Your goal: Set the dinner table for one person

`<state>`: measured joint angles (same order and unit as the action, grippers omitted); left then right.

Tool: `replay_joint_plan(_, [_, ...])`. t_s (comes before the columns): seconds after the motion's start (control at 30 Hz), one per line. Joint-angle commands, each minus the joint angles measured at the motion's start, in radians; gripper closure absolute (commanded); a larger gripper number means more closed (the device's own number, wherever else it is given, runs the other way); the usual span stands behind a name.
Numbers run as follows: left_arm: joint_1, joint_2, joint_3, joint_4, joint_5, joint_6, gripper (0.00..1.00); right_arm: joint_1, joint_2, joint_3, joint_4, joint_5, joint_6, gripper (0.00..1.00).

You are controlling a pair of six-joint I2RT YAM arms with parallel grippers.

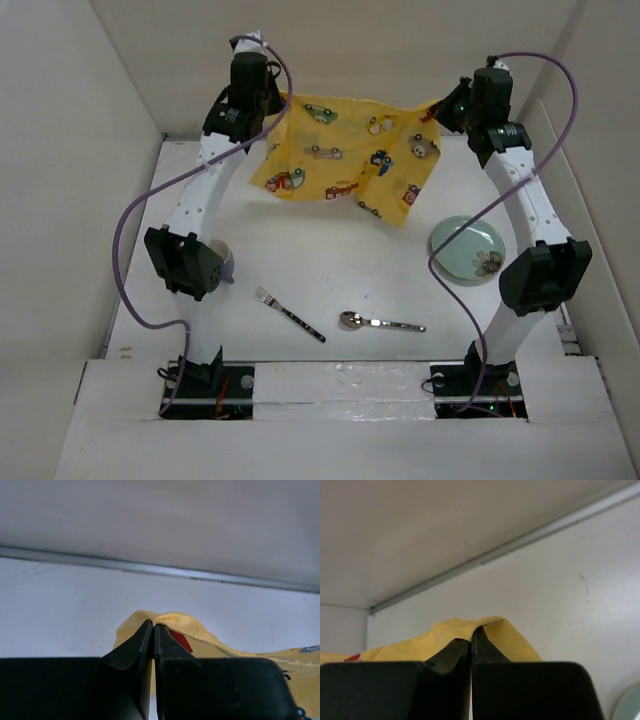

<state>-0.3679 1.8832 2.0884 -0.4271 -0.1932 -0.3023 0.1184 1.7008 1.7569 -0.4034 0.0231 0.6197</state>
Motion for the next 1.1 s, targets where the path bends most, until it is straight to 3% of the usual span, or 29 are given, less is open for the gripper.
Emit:
replay_joint_plan(0.0, [0.082, 0.080, 0.284, -0.088, 0.057, -0.059, 1.00, 0.003, 0.048, 0.282, 0.011, 0.020, -0.025, 1.00])
replay_joint_plan(0.03, [0.099, 0.080, 0.361, -0.085, 0.083, -0.076, 1.00, 0.003, 0.077, 0.335, 0.006, 0.017, -0.028, 1.00])
replay_joint_plan(0.1, [0.151, 0.035, 0.357, -0.029, 0.104, -0.107, 1.00, 0.012, 0.088, 0.416, 0.003, 0.017, -0.049, 1.00])
replay_joint_plan(0.2, [0.164, -0.098, 0.182, 0.103, 0.051, -0.094, 1.00, 0.036, 0.051, 0.417, 0.035, 0.031, -0.099, 1.00])
replay_joint_plan(0.33, [0.164, -0.254, -0.229, 0.261, 0.038, 0.008, 1.00, 0.075, -0.116, 0.080, 0.142, 0.048, -0.127, 1.00])
replay_joint_plan(0.37, [0.164, -0.275, -0.304, 0.304, 0.047, 0.043, 1.00, 0.085, -0.191, -0.103, 0.162, 0.044, -0.129, 1.00])
replay_joint_plan(0.43, [0.164, -0.328, -0.492, 0.318, 0.078, 0.075, 1.00, 0.128, -0.260, -0.285, 0.231, 0.073, -0.124, 1.00])
replay_joint_plan(0.47, [0.164, -0.352, -0.557, 0.329, 0.083, 0.086, 0.96, 0.151, -0.314, -0.453, 0.277, 0.075, -0.120, 1.00])
replay_joint_plan(0.5, [0.164, -0.373, -0.721, 0.332, 0.054, 0.088, 0.94, 0.171, -0.338, -0.579, 0.285, 0.051, -0.106, 1.00])
replay_joint_plan(0.6, [0.164, -0.404, -0.845, 0.329, 0.017, 0.086, 0.90, 0.200, -0.342, -0.700, 0.276, 0.055, -0.080, 1.00])
replay_joint_plan(0.63, [0.164, -0.410, -0.870, 0.321, 0.003, 0.088, 0.89, 0.210, -0.333, -0.726, 0.276, 0.064, -0.080, 1.00])
replay_joint_plan(0.7, [0.164, -0.420, -0.924, 0.306, -0.037, 0.072, 0.69, 0.231, -0.285, -0.746, 0.210, 0.130, -0.080, 1.00])
replay_joint_plan(0.73, [0.164, -0.417, -0.927, 0.285, -0.044, 0.069, 0.51, 0.231, -0.267, -0.743, 0.186, 0.142, -0.080, 1.00])
replay_joint_plan(0.77, [0.164, -0.408, -0.921, 0.259, -0.055, 0.046, 0.46, 0.231, -0.250, -0.741, 0.161, 0.156, -0.089, 1.00])
replay_joint_plan(0.83, [0.164, -0.407, -0.901, 0.211, -0.087, 0.023, 0.40, 0.242, -0.219, -0.747, 0.147, 0.185, -0.098, 1.00])
replay_joint_plan(1.07, [0.164, -0.379, -0.912, 0.153, -0.055, -0.017, 0.40, 0.253, -0.219, -0.772, 0.133, 0.255, -0.092, 0.98])
